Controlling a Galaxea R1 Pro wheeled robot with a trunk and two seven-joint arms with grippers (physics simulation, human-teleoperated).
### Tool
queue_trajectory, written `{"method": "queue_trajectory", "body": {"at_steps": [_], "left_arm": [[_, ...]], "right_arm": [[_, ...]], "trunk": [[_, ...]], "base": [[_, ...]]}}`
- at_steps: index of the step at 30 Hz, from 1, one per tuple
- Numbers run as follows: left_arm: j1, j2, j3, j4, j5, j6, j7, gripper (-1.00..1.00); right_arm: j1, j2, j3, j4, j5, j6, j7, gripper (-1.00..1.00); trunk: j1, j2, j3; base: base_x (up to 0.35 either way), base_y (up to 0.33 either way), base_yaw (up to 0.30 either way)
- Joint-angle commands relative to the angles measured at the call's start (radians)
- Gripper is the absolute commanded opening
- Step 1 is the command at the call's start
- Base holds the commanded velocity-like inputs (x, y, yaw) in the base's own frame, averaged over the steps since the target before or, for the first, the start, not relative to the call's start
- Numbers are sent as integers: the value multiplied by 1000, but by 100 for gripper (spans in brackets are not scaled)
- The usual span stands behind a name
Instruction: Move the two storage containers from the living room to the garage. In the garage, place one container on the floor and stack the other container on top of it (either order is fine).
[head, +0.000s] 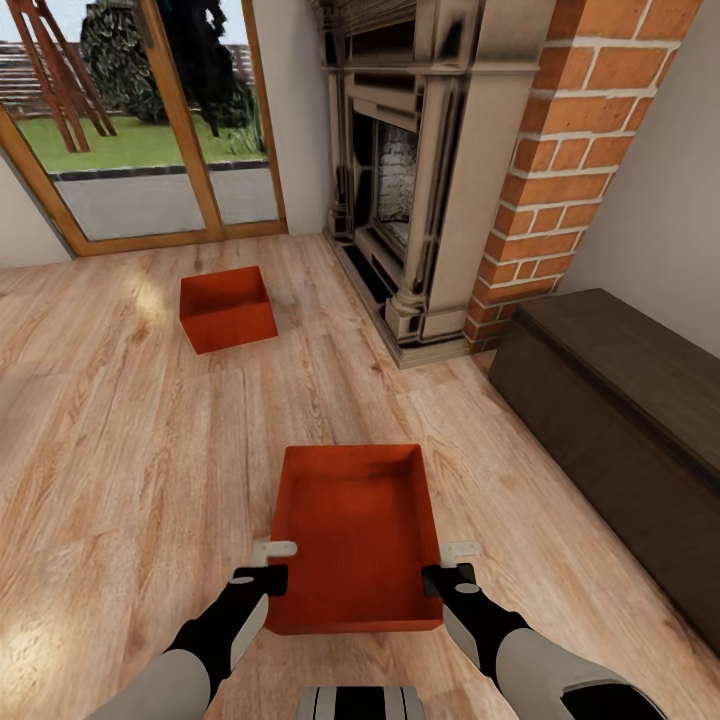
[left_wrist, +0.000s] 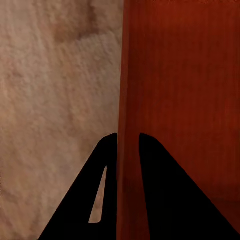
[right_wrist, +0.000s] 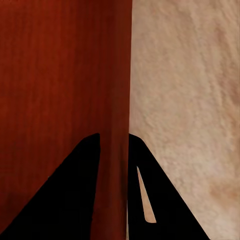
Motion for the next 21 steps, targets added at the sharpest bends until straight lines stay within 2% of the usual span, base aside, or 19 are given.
{"method": "queue_trajectory", "body": {"at_steps": [1, 13, 21], "left_arm": [[0, 2, -2, -4, -15, 8, 12, -100], [0, -6, -4, -4, -16, 8, 12, -100], [0, -5, -2, -3, -15, 15, 10, -100]], "right_arm": [[-1, -1, -2, 1, 5, -2, -11, -100], [-1, -1, -3, 1, 3, -2, -13, -100], [-1, -1, -3, 1, 3, -2, -13, -100]], "trunk": [[0, 0, -1], [0, 0, -1], [-31, 56, 24]], "base": [[0, 0, 0], [0, 0, 0], [0, 0, 0]]}}
